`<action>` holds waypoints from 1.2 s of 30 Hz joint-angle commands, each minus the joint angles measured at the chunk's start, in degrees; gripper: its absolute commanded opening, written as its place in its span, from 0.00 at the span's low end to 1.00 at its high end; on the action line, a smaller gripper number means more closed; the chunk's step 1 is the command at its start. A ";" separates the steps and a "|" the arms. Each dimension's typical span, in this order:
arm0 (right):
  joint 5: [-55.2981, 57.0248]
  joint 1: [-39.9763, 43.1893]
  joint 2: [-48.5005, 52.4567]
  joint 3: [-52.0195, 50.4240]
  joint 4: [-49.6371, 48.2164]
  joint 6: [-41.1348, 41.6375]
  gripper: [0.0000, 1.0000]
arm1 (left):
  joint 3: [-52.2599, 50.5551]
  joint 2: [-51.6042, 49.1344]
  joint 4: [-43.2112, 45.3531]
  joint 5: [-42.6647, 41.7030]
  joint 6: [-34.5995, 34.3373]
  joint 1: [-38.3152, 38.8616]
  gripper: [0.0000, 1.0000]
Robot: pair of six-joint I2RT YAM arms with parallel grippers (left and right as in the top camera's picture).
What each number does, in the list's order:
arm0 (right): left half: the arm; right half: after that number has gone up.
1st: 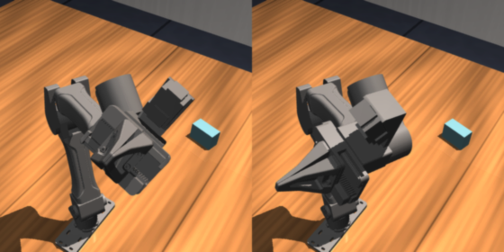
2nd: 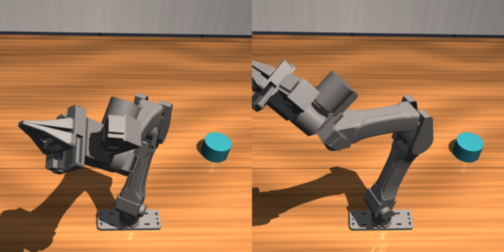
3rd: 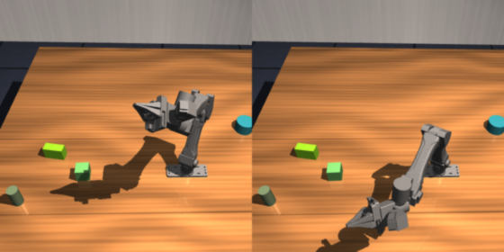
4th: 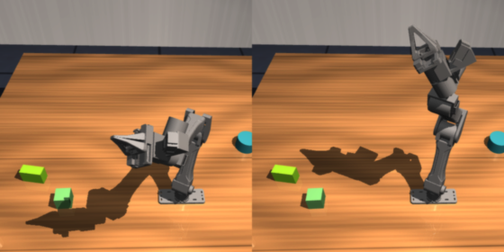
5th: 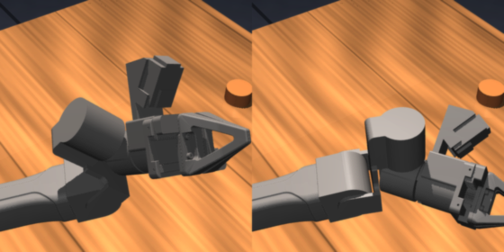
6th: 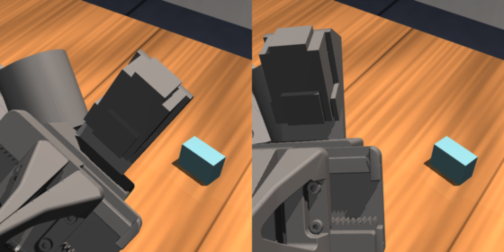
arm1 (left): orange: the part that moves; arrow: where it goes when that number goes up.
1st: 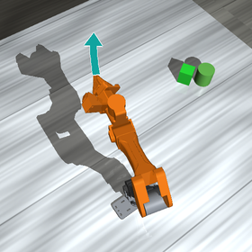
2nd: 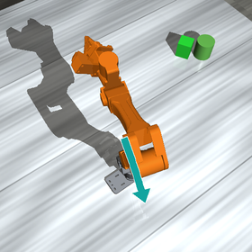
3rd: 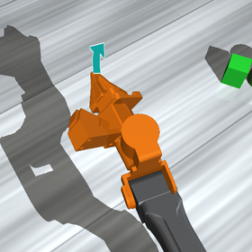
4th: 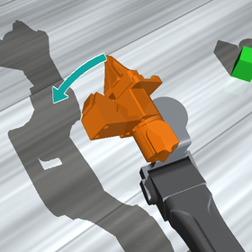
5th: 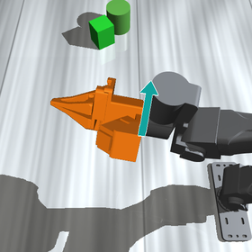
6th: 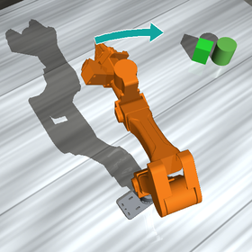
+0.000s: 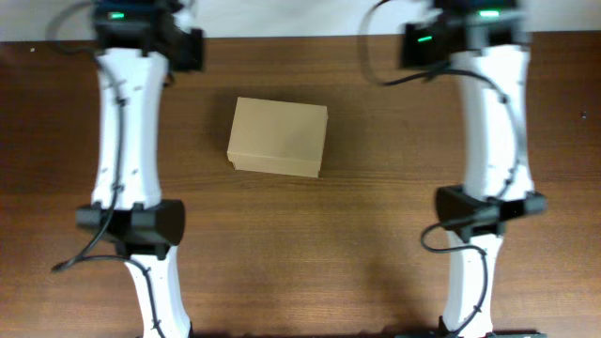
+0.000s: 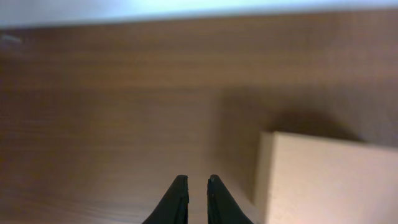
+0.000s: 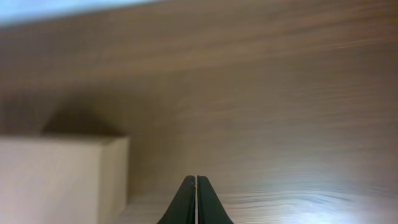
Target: Pack container
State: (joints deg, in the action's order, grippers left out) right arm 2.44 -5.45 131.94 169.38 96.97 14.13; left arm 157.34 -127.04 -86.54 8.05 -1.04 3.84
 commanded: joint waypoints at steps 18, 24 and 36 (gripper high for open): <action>-2.67 8.48 -6.34 0.98 0.33 -0.37 0.99 | 3.32 1.33 -4.00 2.93 1.75 -9.27 1.00; -2.64 8.48 -6.10 0.98 0.33 -0.39 0.99 | 3.32 1.33 -4.02 2.91 1.75 -9.25 1.00; -2.64 8.48 -6.10 0.98 0.33 -0.39 0.99 | 3.32 1.33 -4.02 2.73 1.75 -9.25 1.00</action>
State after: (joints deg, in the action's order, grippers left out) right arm 0.14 3.31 127.48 169.71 96.97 13.50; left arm 160.51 -125.69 -90.45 10.37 0.43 -5.28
